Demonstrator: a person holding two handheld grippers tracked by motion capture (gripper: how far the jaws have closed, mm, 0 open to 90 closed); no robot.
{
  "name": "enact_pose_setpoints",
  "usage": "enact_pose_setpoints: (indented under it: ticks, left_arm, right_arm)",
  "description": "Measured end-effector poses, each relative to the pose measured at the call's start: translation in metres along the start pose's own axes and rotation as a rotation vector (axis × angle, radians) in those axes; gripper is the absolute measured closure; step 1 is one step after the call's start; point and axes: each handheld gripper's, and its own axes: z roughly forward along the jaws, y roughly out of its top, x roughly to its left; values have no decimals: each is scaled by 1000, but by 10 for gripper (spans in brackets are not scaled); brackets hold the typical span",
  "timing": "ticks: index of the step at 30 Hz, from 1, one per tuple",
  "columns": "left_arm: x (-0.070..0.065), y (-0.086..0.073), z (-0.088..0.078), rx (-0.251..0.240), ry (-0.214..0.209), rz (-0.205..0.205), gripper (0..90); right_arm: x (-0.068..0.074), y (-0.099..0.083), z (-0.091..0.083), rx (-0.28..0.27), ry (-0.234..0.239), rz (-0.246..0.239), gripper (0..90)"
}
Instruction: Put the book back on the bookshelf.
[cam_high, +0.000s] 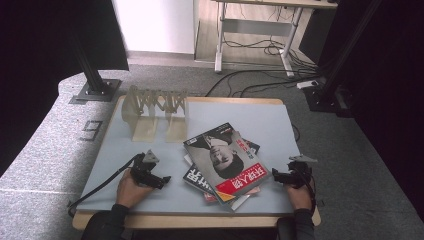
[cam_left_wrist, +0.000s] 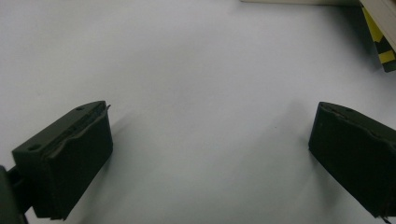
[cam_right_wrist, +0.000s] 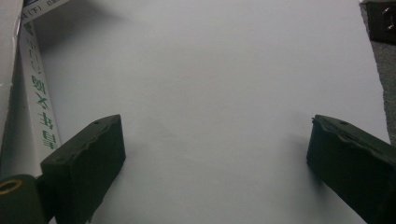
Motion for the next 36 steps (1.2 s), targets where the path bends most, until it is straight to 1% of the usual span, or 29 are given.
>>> enact_pose_setpoints:
  ticks: [5,11,15,16,20,21,23,24,28,30,31,36]
  left_arm:
    - [0,0,0,0,-1,-1,0]
    - [0,0,0,-1,-2,-2,0]
    - [0,0,0,-1,-2,-2,0]
    - [0,0,0,-1,-2,-2,0]
    - [0,0,0,-1,-2,-3,0]
    - [0,0,0,-1,-2,-2,0]
    - [0,0,0,-1,-2,-2,0]
    - [0,0,0,-1,-2,-3,0]
    - [0,0,0,-1,-2,-3,0]
    - [0,0,0,-1,-2,-3,0]
    - [0,0,0,-1,-2,-3,0]
    - [0,0,0,-1,-2,-3,0]
  right_arm:
    - [0,0,0,1,4,1,33]
    - [0,1,1,9,16,-9,9]
    - [0,2,0,15,24,-20,10]
    - [0,3,-1,14,45,-26,33]
    - [1,8,-8,-18,52,-40,33]
    - [1,8,-8,-18,52,-40,33]
    - [2,12,-14,-39,66,-44,33]
    - [2,12,-14,-39,66,-44,33]
    - [7,18,-20,-57,99,-67,51]
    - [9,19,-21,-61,106,-69,52]
    - [12,21,-23,-68,126,-71,62]
    - [20,24,-25,-80,183,-71,62]
